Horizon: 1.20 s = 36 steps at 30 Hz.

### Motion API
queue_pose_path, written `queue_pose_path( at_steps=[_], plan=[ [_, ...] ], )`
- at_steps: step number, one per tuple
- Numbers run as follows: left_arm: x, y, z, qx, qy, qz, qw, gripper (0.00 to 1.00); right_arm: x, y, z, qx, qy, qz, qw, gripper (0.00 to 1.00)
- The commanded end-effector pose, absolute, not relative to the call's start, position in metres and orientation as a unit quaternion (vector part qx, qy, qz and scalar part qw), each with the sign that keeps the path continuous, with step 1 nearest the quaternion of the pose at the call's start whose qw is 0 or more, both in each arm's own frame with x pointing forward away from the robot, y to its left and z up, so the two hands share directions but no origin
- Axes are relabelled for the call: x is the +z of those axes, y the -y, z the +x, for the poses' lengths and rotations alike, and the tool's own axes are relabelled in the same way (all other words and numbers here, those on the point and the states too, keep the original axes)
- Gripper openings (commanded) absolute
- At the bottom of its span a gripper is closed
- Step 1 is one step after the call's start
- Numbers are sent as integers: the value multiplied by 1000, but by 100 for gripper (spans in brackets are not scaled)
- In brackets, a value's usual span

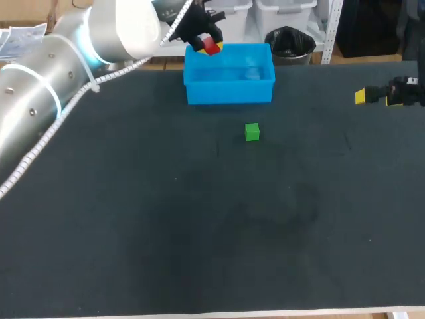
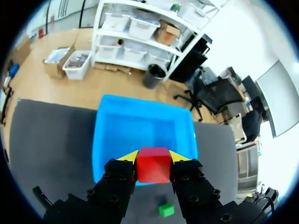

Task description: Use the left arm to pick the red cube and place it into the blue plastic box first, then use the right arm to grasp the green cube and put it into the same blue plastic box after the first action is fully finished.

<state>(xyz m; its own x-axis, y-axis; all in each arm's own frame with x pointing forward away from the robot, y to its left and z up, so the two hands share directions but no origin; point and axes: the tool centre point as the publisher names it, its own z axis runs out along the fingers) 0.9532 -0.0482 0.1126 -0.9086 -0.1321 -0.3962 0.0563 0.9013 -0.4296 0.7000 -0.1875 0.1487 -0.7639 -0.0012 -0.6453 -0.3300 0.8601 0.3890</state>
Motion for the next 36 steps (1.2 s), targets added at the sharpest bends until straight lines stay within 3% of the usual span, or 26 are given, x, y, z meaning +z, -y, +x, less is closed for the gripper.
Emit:
queue_pose_path(
  at_steps=[1, 11, 12, 14, 15, 16, 36],
  plan=[
    [98, 45, 978, -253, -946, -18, 200, 0, 149, 187, 700, 246, -907, -90, 331, 100],
    [78, 44, 992, -261, -946, -33, 187, 0, 149, 187, 700, 246, -907, -90, 331, 100],
    [78, 44, 992, -262, -946, -34, 187, 4, 149, 187, 700, 246, -907, -90, 331, 100],
    [76, 44, 992, -262, -947, -37, 185, 54, 149, 187, 700, 246, -907, -90, 331, 100],
    [75, 44, 993, -261, -947, -37, 184, 94, 149, 187, 700, 246, -907, -90, 331, 100],
    [75, 44, 993, -262, -946, -37, 186, 100, 149, 187, 700, 246, -907, -90, 331, 100],
    [100, 39, 938, -255, -940, 13, 225, 100, 149, 187, 700, 246, -907, -90, 331, 100]
  ],
)
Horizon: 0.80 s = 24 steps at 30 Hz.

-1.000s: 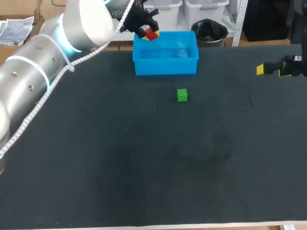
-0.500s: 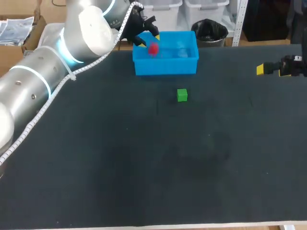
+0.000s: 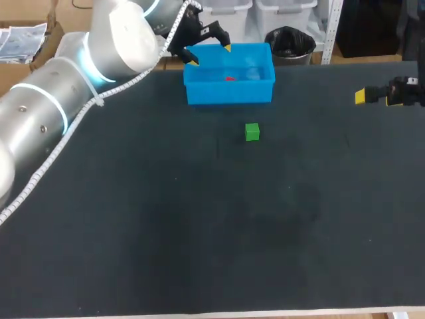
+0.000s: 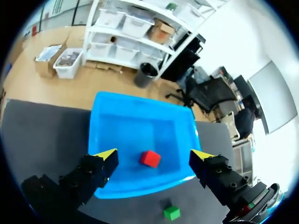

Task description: Use the left arm to pick the red cube and place it into the blue plastic box first, then use the right arm to grasp the green cube and put it into the same blue plastic box after the first action is fully finished.

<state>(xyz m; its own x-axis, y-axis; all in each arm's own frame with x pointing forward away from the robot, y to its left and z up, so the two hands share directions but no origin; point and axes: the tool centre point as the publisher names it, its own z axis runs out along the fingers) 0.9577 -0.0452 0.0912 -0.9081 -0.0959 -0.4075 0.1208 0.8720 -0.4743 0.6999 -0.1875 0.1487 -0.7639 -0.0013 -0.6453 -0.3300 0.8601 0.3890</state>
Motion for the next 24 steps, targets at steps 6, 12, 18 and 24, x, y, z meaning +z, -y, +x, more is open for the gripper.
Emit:
queue_pose_path(
  at_steps=[6, 12, 18, 24],
  plan=[
    [113, 32, 908, -249, -935, 38, 249, 100, 149, 187, 700, 246, -907, -90, 331, 100],
    [123, 22, 874, -249, -926, 67, 276, 100, 149, 187, 700, 246, -907, -90, 331, 100],
    [127, 7, 849, -244, -910, 115, 317, 100, 149, 187, 700, 246, -907, -90, 331, 100],
    [128, -14, 827, -274, -892, 128, 336, 100, 149, 187, 700, 246, -907, -90, 331, 100]
  ],
)
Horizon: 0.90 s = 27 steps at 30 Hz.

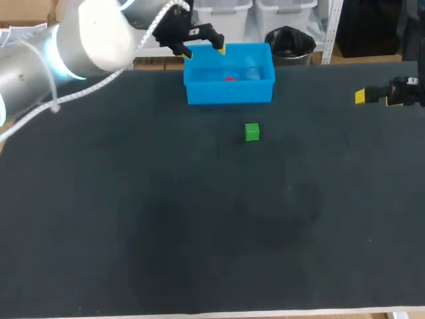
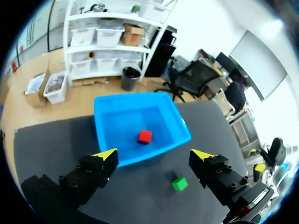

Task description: Use the left arm to pick the red cube and place it into the blue plastic box first, then use the right arm to grasp the green cube and put it into the same blue plastic box after the first action is fully finished.

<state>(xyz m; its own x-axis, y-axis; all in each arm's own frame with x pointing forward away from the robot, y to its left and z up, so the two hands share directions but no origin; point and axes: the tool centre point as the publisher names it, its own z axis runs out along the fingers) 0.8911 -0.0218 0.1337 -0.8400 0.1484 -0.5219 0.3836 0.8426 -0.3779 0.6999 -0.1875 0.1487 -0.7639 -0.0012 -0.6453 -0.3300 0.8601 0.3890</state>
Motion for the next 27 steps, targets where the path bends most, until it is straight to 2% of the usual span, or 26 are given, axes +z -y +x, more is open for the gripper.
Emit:
queue_pose_path(
  at_steps=[1, 27],
  plan=[
    [126, -16, 821, -277, -890, 133, 336, 100, 149, 187, 700, 246, -907, -90, 331, 100],
    [100, -32, 768, -290, -866, 246, 326, 100, 149, 187, 700, 246, -907, -90, 331, 100]
  ],
)
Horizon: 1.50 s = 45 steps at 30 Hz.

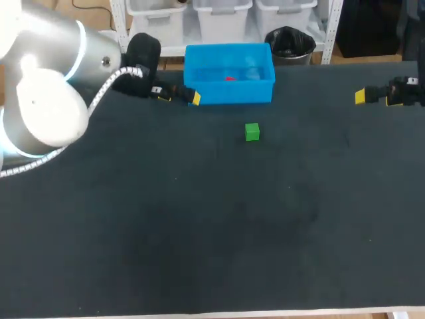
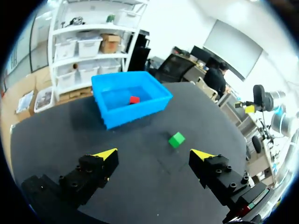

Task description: Use the left arm to pick the red cube and place it into the blue plastic box first, then use the right arm to grasp the green cube and put it into the same blue plastic box after the first action is fully finished.

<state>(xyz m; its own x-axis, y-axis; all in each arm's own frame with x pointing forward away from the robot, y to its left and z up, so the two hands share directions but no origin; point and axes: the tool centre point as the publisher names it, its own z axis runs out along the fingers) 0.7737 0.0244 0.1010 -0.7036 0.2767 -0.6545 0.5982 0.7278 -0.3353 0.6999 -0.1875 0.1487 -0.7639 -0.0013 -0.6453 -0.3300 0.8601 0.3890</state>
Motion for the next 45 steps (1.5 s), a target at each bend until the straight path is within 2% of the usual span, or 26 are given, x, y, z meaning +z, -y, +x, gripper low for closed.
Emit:
queue_pose_path(
  at_steps=[1, 22, 45],
  plan=[
    [99, -33, 766, -287, -865, 252, 325, 100, 149, 187, 700, 246, -907, -90, 331, 100],
    [81, -56, 733, -261, -854, 349, 285, 100, 149, 187, 700, 246, -907, -90, 331, 100],
    [81, -56, 733, -261, -854, 349, 285, 100, 149, 187, 700, 246, -907, -90, 331, 100]
  ],
)
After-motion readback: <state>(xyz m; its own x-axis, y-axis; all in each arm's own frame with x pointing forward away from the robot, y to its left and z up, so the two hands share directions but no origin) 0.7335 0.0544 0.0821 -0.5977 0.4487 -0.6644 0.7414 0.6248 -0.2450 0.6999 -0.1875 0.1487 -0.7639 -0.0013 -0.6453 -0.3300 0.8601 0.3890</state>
